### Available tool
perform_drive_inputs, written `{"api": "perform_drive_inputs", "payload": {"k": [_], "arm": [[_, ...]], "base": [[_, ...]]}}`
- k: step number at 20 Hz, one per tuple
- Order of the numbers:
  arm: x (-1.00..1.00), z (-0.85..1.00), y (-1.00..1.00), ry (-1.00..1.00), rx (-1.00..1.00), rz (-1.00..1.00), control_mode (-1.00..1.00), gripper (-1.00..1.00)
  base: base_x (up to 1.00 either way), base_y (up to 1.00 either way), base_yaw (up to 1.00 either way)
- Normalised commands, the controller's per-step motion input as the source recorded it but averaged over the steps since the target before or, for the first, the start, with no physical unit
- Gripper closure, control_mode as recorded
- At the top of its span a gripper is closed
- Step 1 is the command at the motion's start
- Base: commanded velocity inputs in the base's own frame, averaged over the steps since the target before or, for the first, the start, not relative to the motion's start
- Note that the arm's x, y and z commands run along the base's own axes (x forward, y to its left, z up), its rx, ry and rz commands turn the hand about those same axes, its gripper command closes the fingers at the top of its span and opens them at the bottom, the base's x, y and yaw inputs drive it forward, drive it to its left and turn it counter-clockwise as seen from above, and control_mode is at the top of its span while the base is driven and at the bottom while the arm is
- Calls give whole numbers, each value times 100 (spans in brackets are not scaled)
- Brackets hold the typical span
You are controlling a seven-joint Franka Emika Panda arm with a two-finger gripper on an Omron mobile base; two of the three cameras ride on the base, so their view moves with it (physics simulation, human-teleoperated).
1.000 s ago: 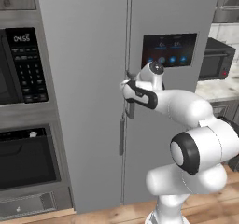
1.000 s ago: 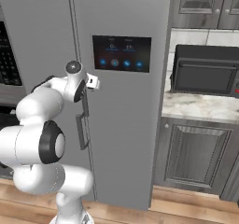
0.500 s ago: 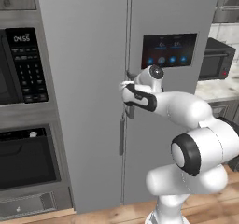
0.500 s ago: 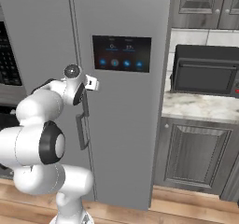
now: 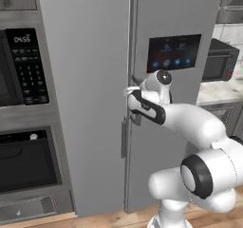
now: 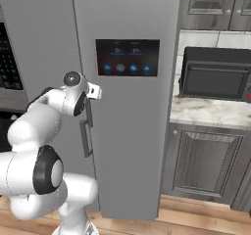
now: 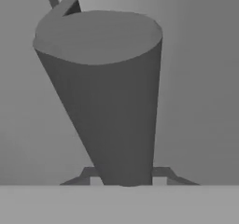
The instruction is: Retrieve the sausage and cheese from the fridge and place them on the cutting board on the counter.
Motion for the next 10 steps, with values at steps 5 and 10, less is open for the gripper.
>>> {"api": "perform_drive_inputs", "payload": {"k": [5,10], "arm": [[-74,9,-28,1,0,0,-100,100],[-61,31,-67,13,0,0,-100,100]], "base": [[0,0,0],[0,0,0]]}}
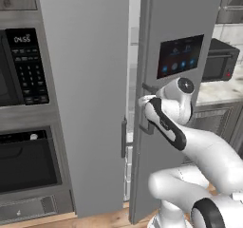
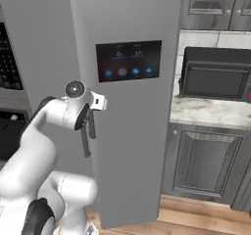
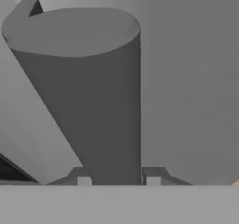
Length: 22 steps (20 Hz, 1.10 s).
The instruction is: Retrieve the sausage and cheese from the fridge and place them on the cutting board on the counter.
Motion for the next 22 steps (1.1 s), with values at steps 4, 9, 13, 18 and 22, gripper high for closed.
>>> {"api": "perform_drive_inputs", "payload": {"k": [4,9,13,18,22], "arm": [[-53,30,-78,14,0,0,-100,100],[-57,28,-86,14,0,0,-100,100],[-52,37,-85,12,0,0,-100,100],[-25,25,-39,12,0,0,-100,-100],[-55,11,1,4,0,0,-100,-100]], "base": [[0,0,0],[0,0,0],[0,0,0],[0,0,0],[0,0,0]]}}
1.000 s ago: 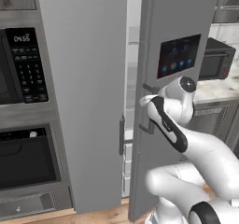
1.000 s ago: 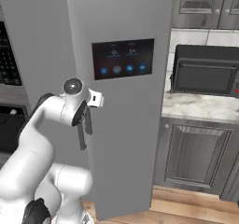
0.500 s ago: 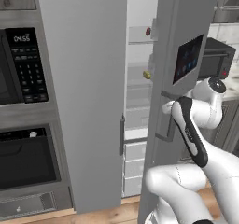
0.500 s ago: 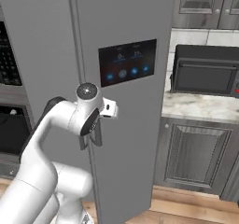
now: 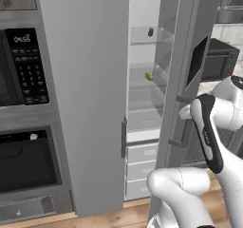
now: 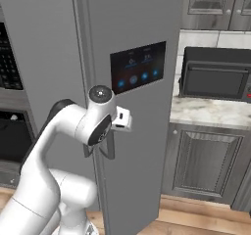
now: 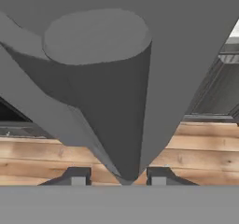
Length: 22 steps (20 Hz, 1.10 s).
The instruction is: Retrieve the sausage and cheese from the fridge and place them on the cutting board on the counter.
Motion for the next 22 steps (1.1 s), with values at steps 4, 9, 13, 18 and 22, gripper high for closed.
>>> {"api": "perform_drive_inputs", "payload": {"k": [4,9,13,18,22], "arm": [[-95,3,2,0,1,-1,-100,-100],[-43,19,47,0,1,-5,-100,-100],[5,33,100,4,2,-19,-100,-100],[31,9,95,4,6,-37,-100,-100],[80,0,71,1,6,-42,-100,-100]], "base": [[0,0,0],[0,0,0],[0,0,0],[0,0,0],[0,0,0]]}}
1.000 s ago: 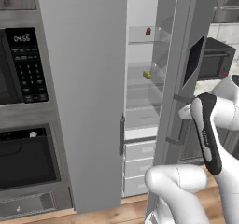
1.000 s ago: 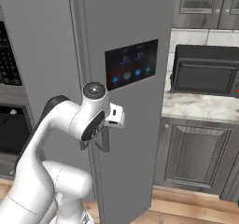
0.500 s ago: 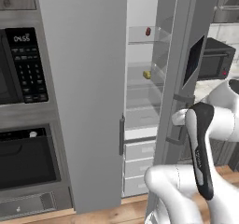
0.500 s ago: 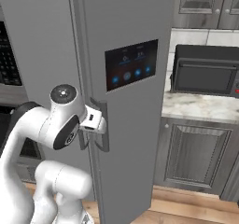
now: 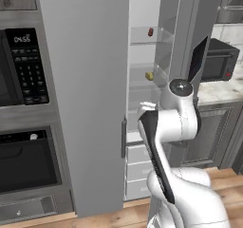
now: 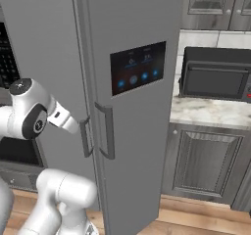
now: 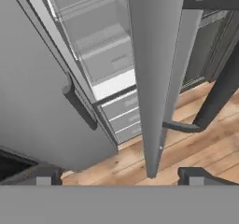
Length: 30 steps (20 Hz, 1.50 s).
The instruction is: Retrieve the sausage and cheese from the fridge and place them on the cutting board on the counter.
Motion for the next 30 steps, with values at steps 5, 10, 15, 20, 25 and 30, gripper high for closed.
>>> {"api": "perform_drive_inputs", "payload": {"k": [5,10,15,20,25,30], "arm": [[83,3,27,0,8,-42,-100,-100],[45,3,0,0,17,-32,-100,-100],[37,0,-2,0,19,-35,-100,-100],[20,0,-2,-1,16,-37,-100,-100],[0,-1,-27,-2,16,-29,-100,-100],[-1,-27,-26,-7,11,-27,-100,-100]], "base": [[0,0,0],[0,0,0],[0,0,0],[0,0,0],[0,0,0],[0,0,0]]}}
